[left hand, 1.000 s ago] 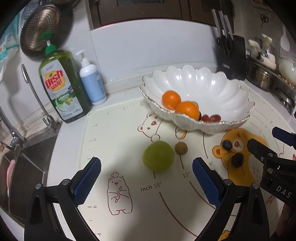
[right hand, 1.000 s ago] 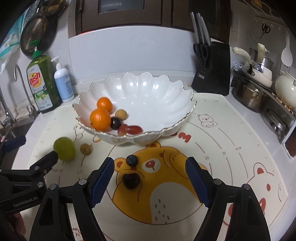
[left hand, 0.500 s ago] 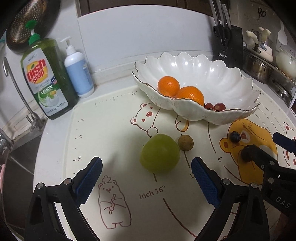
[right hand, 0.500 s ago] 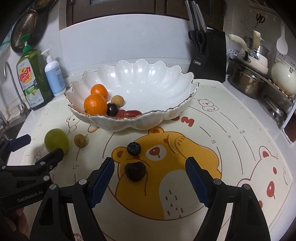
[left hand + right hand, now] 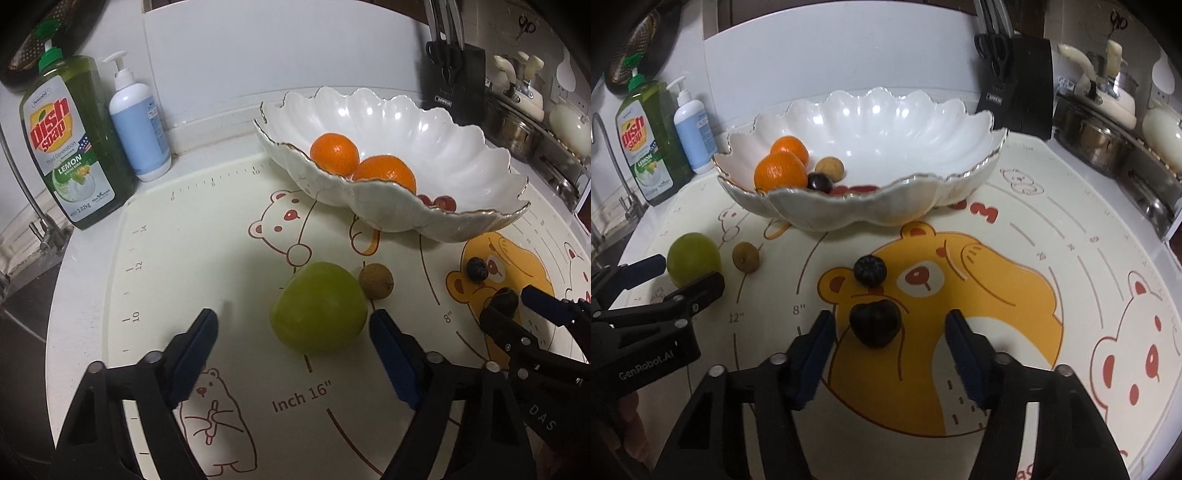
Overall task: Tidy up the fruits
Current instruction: 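Close the left tool on the green apple while the right tool grasps the dark plum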
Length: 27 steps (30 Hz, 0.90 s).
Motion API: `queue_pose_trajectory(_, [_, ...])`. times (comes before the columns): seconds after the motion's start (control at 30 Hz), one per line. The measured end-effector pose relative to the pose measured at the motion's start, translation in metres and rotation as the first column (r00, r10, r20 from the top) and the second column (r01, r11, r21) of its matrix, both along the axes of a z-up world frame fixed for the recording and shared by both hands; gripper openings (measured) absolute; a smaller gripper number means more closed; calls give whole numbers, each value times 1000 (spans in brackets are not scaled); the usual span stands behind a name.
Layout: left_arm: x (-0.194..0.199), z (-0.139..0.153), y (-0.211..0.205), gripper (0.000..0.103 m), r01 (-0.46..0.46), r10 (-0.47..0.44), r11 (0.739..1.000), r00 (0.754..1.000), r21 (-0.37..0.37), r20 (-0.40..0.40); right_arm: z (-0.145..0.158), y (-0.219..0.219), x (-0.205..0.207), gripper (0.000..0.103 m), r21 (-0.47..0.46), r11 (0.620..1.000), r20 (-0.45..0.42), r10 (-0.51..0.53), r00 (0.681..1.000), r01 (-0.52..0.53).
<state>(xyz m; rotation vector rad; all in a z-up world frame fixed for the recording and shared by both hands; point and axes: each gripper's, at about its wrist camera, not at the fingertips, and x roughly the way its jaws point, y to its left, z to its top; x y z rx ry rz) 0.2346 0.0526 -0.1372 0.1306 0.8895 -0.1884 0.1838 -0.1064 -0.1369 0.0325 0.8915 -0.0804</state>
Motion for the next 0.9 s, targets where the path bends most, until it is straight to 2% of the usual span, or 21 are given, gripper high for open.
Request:
queue_pose_trajectory(0.07, [1,-2,0,72,5,-5,1000,1000,0,-9,-1,-1,0,48,10,1000,-2,-4,1000,4])
queue_pose_trajectory(0.13, [1,-3,-2,69,9,-9,1000,1000,-1,-14,-1,-1,-1,45,11,1000,-1,2,1000,-2])
queue_pose_trajectory(0.2, [1,-4,-3,66,13,-13,1000,1000,-12,-22,-1,0,-2,38,13,1000,1,11,1000,-11])
queue_pose_trajectory(0.27, [2,-5,-4,58,16,-17,1000,999,-21,-33,-1,2,-2,29,16,999,-1,37,999,-37])
queue_pose_trajectory(0.33, [3,-5,-4,54,17,-19,999,999,-33,-37,0,5,-2,28,4,999,-3,46,999,-46])
queue_pose_trajectory(0.37, [3,-5,-5,49,20,-22,999,999,-36,-36,0,5,-2,28,6,999,-3,47,999,-47])
queue_pose_trajectory(0.9, [-14,6,-6,47,-6,5,999,999,-33,-37,10,-2,-8,28,50,997,16,62,998,-63])
